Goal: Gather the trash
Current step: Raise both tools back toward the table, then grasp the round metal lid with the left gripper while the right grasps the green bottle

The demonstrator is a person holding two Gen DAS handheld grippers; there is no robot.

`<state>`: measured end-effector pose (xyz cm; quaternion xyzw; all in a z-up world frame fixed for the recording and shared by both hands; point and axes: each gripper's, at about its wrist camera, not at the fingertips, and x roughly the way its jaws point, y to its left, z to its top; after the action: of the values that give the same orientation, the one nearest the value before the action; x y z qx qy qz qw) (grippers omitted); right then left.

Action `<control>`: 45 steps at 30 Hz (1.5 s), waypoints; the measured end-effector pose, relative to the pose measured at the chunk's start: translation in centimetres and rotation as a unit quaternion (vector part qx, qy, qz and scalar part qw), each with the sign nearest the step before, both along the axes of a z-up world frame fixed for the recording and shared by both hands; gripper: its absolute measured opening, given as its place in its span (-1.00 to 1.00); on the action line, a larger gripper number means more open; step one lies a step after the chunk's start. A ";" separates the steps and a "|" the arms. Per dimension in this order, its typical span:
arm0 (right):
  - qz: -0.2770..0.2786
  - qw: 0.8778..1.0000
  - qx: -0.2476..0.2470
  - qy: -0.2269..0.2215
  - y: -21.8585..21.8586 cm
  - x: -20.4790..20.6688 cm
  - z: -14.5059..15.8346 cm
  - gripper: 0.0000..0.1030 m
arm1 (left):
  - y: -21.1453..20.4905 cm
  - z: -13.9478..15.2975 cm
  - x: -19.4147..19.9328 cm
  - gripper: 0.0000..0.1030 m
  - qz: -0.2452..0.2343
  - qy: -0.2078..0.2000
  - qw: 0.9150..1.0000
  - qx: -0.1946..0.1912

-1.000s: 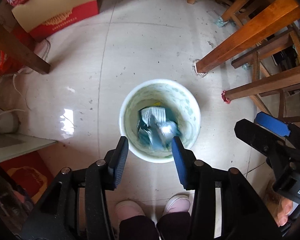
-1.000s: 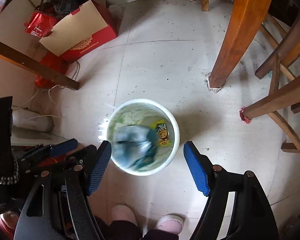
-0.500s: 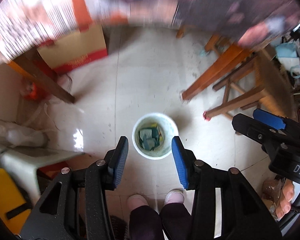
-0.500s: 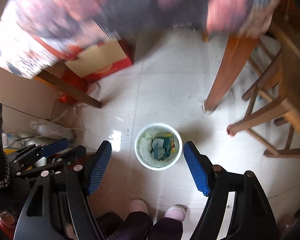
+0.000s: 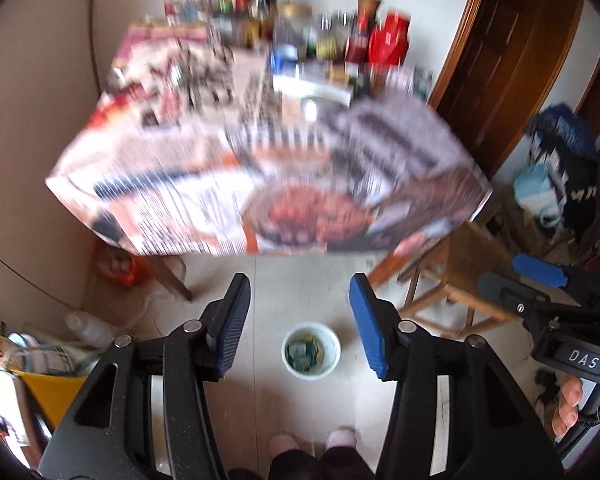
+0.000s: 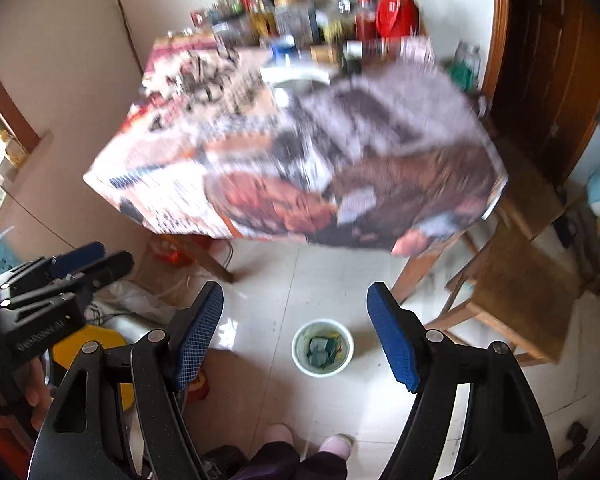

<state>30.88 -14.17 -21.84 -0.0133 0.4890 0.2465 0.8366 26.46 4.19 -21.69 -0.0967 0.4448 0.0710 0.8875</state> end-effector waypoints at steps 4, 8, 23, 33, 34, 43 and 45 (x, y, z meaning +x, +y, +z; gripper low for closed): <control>-0.021 0.999 0.023 -0.025 -0.1 -1.6 5.1 0.39 | 0.5 5.8 -2.3 0.09 0.002 -0.048 0.999 0.010; -0.044 0.997 0.031 -0.061 0.2 -3.4 9.6 0.39 | 1.3 10.2 -4.5 0.26 -0.011 -0.092 0.996 0.019; -0.081 0.987 0.016 -0.140 -0.7 -3.0 15.0 0.64 | 3.5 14.9 -4.9 0.70 0.002 -0.144 0.989 0.017; -0.078 0.986 0.033 -0.145 -2.5 6.0 14.7 0.64 | 3.0 14.7 5.0 0.70 0.021 -0.143 0.989 0.021; -0.075 0.986 0.032 -0.148 -2.6 7.0 14.9 0.64 | 2.7 14.8 6.3 0.70 0.021 -0.142 0.989 0.020; -0.031 0.985 0.005 -0.167 -3.4 14.7 15.7 0.64 | -0.2 14.8 16.4 0.70 0.027 -0.137 0.990 0.026; -0.025 0.986 -0.001 -0.166 -3.3 16.6 15.4 0.64 | -0.6 14.4 18.2 0.70 0.025 -0.129 0.991 0.028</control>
<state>47.49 -17.47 -6.41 -0.0424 0.3438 0.2190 0.9122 44.70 3.57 -7.24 -0.0911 0.3218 0.0924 0.9379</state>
